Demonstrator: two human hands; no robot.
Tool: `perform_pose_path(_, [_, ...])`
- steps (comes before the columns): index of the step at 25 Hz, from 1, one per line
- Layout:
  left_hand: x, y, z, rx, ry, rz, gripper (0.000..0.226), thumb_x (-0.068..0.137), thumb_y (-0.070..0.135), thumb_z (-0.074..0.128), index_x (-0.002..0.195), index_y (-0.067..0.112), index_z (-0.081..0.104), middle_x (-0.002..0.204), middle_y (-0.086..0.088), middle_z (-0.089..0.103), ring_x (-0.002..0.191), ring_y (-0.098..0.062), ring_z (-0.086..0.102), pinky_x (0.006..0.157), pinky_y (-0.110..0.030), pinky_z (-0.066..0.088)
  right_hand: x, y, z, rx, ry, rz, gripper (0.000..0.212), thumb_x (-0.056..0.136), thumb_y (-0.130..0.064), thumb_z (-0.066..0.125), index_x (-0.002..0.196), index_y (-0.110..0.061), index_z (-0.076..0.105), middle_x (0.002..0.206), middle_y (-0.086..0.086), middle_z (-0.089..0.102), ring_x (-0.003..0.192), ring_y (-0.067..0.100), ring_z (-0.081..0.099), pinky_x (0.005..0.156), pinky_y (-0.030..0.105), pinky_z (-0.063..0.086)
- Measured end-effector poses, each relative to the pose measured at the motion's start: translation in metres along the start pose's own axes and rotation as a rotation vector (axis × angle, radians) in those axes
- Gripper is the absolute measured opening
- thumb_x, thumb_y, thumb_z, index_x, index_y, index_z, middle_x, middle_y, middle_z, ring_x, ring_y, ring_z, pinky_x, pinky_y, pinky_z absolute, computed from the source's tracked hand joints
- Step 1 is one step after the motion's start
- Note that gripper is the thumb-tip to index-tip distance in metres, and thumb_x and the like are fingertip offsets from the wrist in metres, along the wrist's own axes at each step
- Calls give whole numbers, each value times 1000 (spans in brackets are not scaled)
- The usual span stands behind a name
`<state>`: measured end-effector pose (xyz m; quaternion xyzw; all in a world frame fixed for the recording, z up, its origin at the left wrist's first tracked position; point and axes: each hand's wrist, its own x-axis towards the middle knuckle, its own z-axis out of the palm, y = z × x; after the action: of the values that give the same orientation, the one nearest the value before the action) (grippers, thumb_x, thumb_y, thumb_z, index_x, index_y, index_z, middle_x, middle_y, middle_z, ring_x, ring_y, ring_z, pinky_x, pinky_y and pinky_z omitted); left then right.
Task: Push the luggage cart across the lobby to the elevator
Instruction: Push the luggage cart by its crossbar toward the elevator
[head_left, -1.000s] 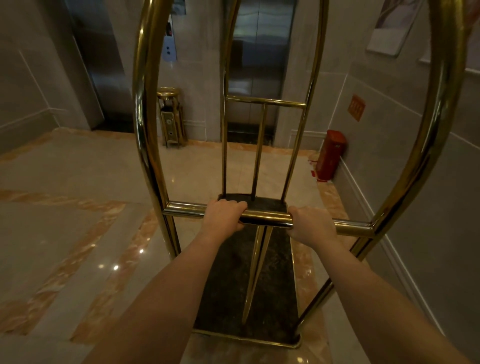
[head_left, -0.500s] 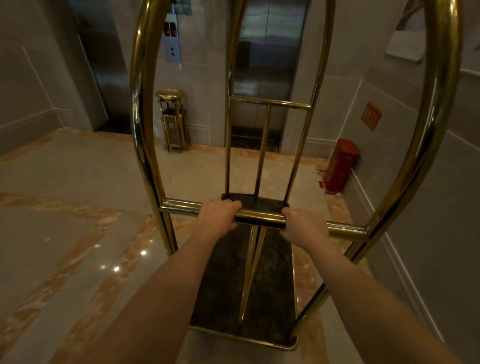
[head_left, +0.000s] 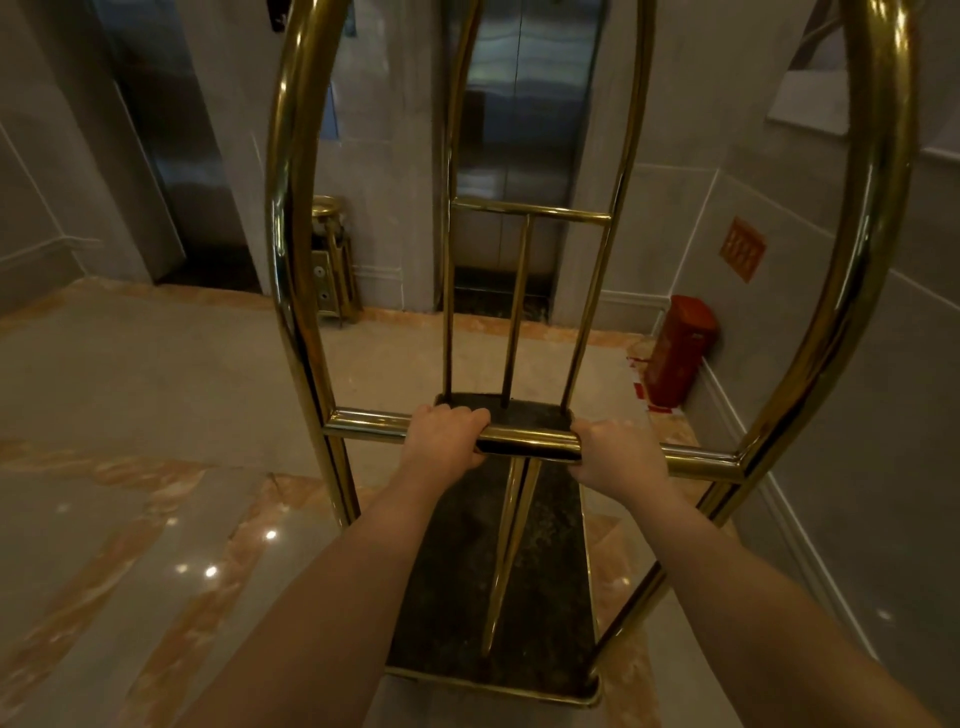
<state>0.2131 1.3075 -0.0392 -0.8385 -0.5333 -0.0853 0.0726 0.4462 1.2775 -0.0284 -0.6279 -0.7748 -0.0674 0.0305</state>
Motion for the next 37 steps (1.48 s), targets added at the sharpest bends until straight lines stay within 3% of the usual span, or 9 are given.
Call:
perform_pose_path(5, [56, -18, 18, 4, 69, 11, 22, 81, 39, 64, 96, 29, 51, 86, 6, 58, 82, -17, 56, 70, -34, 31, 55, 20, 4, -30, 8, -2, 22, 85, -42, 63, 101, -27, 60, 80, -7, 63, 71, 14, 58, 65, 32, 48])
perform_pose_path(14, [149, -44, 40, -5, 72, 20, 22, 82, 39, 63, 97, 27, 52, 88, 4, 60, 84, -19, 58, 75, -37, 39, 148, 61, 27, -19, 44, -15, 19, 83, -44, 65, 94, -29, 59, 71, -9, 56, 61, 10, 52, 54, 27, 36])
perform_pose_path(18, [193, -55, 50, -9, 76, 16, 21, 83, 39, 63, 97, 28, 51, 85, 6, 58, 81, -18, 57, 75, -36, 39, 195, 82, 40, -68, 79, -35, 21, 80, -46, 66, 93, -30, 59, 67, -11, 55, 54, 10, 46, 45, 23, 22])
perform_pose_path(26, [281, -80, 70, 0, 38, -26, 22, 80, 36, 66, 95, 31, 50, 79, 11, 47, 80, -17, 56, 76, -37, 37, 285, 116, 56, -19, 86, -41, 19, 83, -43, 64, 93, -28, 57, 67, -10, 53, 57, 12, 51, 52, 30, 40])
perform_pose_path(32, [338, -96, 80, 39, -8, -51, 24, 81, 37, 65, 100, 31, 52, 88, 7, 58, 85, -18, 56, 81, -38, 38, 343, 138, 72, -54, 84, -65, 22, 77, -45, 69, 87, -29, 58, 54, -14, 36, 45, 5, 38, 42, 25, 27])
perform_pose_path(37, [385, -112, 90, 44, -40, -60, 25, 79, 37, 66, 98, 32, 50, 85, 8, 57, 82, -17, 56, 78, -39, 38, 390, 154, 82, -54, 70, -33, 26, 72, -45, 73, 84, -30, 57, 52, -16, 31, 42, 2, 28, 40, 22, 16])
